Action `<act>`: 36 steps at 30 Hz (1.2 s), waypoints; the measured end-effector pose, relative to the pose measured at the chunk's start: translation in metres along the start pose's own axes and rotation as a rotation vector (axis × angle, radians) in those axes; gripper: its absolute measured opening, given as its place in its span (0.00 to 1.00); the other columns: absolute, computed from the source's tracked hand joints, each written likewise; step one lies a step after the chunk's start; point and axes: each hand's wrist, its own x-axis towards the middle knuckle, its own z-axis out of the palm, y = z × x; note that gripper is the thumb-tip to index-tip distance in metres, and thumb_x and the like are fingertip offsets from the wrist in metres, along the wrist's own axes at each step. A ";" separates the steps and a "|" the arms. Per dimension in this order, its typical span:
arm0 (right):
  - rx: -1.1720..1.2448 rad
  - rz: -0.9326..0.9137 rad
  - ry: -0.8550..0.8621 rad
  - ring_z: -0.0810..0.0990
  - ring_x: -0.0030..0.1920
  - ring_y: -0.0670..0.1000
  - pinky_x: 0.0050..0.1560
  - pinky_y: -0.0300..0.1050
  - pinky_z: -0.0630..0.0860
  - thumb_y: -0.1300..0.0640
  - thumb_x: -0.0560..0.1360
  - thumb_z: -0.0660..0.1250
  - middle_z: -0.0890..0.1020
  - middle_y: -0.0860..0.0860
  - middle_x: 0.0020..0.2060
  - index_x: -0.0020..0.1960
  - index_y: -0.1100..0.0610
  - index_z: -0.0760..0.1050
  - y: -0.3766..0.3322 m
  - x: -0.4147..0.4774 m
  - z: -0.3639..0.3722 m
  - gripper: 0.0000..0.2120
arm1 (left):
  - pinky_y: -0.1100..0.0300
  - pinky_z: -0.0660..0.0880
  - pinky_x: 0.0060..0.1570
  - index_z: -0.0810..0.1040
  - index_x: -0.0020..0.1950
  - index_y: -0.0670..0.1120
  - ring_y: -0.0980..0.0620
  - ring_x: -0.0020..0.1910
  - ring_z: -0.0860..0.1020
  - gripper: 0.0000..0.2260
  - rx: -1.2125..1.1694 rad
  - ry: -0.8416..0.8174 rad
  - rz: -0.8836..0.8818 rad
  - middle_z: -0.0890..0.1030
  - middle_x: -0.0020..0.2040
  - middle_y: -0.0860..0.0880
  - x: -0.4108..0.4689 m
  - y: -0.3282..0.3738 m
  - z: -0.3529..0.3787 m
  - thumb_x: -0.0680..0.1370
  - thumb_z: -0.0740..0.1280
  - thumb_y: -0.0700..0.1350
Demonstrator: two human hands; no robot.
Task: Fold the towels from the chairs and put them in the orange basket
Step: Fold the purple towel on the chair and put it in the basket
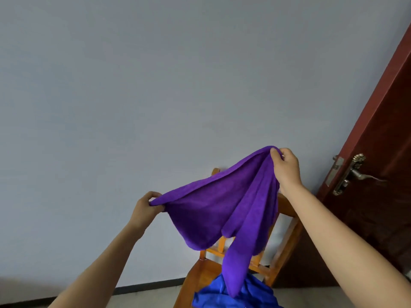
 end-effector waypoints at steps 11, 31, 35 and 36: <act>-0.314 -0.068 -0.969 0.76 0.50 0.43 0.45 0.28 0.71 0.53 0.74 0.68 0.78 0.46 0.50 0.60 0.55 0.73 -0.001 -0.106 0.106 0.16 | 0.69 0.69 0.33 0.79 0.36 0.47 0.57 0.32 0.73 0.08 0.435 -0.110 0.174 0.78 0.32 0.51 -0.020 0.039 -0.009 0.75 0.67 0.41; -0.585 -0.435 -0.929 0.80 0.44 0.53 0.47 0.48 0.78 0.60 0.78 0.60 0.83 0.55 0.44 0.51 0.61 0.80 -0.019 -0.131 0.187 0.10 | 0.62 0.68 0.36 0.74 0.36 0.53 0.53 0.32 0.72 0.06 0.493 -0.031 0.021 0.75 0.31 0.52 -0.046 -0.010 -0.084 0.71 0.70 0.48; -0.509 -0.492 -0.733 0.80 0.42 0.53 0.47 0.48 0.77 0.63 0.77 0.59 0.83 0.53 0.42 0.50 0.60 0.80 -0.058 -0.099 0.211 0.11 | 0.60 0.65 0.37 0.66 0.36 0.53 0.53 0.34 0.69 0.11 0.491 -0.084 -0.109 0.71 0.33 0.54 -0.062 -0.057 -0.103 0.62 0.66 0.55; -0.454 -0.480 -0.678 0.80 0.38 0.51 0.46 0.46 0.76 0.64 0.76 0.59 0.82 0.53 0.40 0.50 0.60 0.80 -0.070 -0.088 0.217 0.11 | 0.60 0.66 0.37 0.67 0.37 0.53 0.54 0.34 0.70 0.10 0.446 -0.058 -0.144 0.72 0.34 0.53 -0.066 -0.064 -0.113 0.63 0.67 0.53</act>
